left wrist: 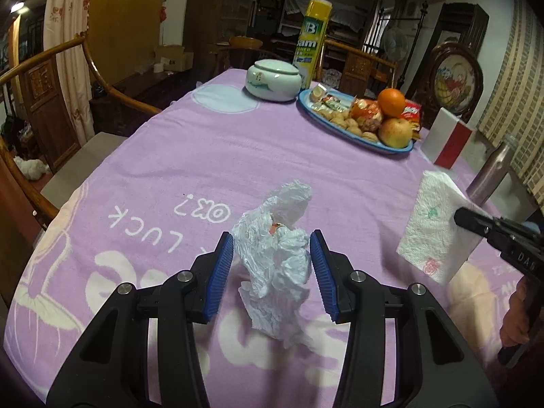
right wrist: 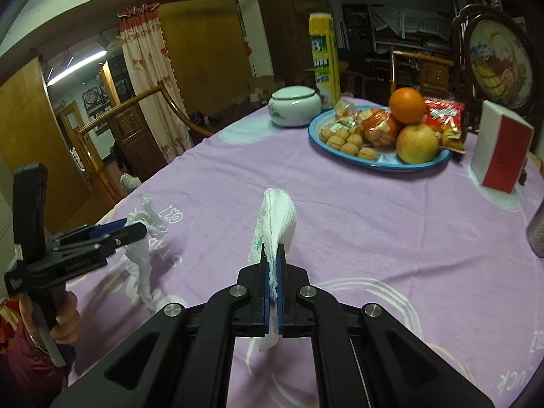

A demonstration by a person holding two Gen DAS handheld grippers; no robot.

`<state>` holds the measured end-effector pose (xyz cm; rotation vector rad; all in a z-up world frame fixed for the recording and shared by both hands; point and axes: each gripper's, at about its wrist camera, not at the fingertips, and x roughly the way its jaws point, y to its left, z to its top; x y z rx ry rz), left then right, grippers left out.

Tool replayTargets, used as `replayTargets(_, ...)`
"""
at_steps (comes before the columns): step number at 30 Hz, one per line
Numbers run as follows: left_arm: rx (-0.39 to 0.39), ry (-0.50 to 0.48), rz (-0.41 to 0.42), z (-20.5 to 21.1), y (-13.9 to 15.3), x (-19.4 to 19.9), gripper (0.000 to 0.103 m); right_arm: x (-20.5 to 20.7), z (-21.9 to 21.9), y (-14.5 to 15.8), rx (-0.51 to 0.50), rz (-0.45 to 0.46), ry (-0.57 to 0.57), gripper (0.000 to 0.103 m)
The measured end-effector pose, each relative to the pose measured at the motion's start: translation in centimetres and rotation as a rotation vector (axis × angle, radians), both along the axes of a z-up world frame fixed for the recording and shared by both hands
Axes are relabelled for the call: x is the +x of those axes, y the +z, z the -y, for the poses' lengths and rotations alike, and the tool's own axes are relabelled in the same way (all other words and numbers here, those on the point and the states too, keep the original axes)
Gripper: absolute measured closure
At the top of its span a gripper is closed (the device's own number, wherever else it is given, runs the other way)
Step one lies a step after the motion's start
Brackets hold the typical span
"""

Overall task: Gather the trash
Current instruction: 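Carry the plastic wrap and white tissue toward the red wastebasket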

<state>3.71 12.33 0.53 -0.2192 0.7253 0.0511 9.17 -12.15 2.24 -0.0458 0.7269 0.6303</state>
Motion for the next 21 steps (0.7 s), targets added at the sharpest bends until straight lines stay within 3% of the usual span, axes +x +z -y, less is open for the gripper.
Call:
replayTargets(11, 0.012, 0.062, 0.102, 1.4, 6.0, -5.2, 0.056, -3.3, 7.5, 0.9, 0.066, 0.01, -0.057, 0.099)
replayTargets(21, 0.039, 0.191, 0.18, 0.7, 10.2, -12.1, 0.056, -6.1, 10.7, 1.0, 0.148, 0.011, -0.036, 0.099)
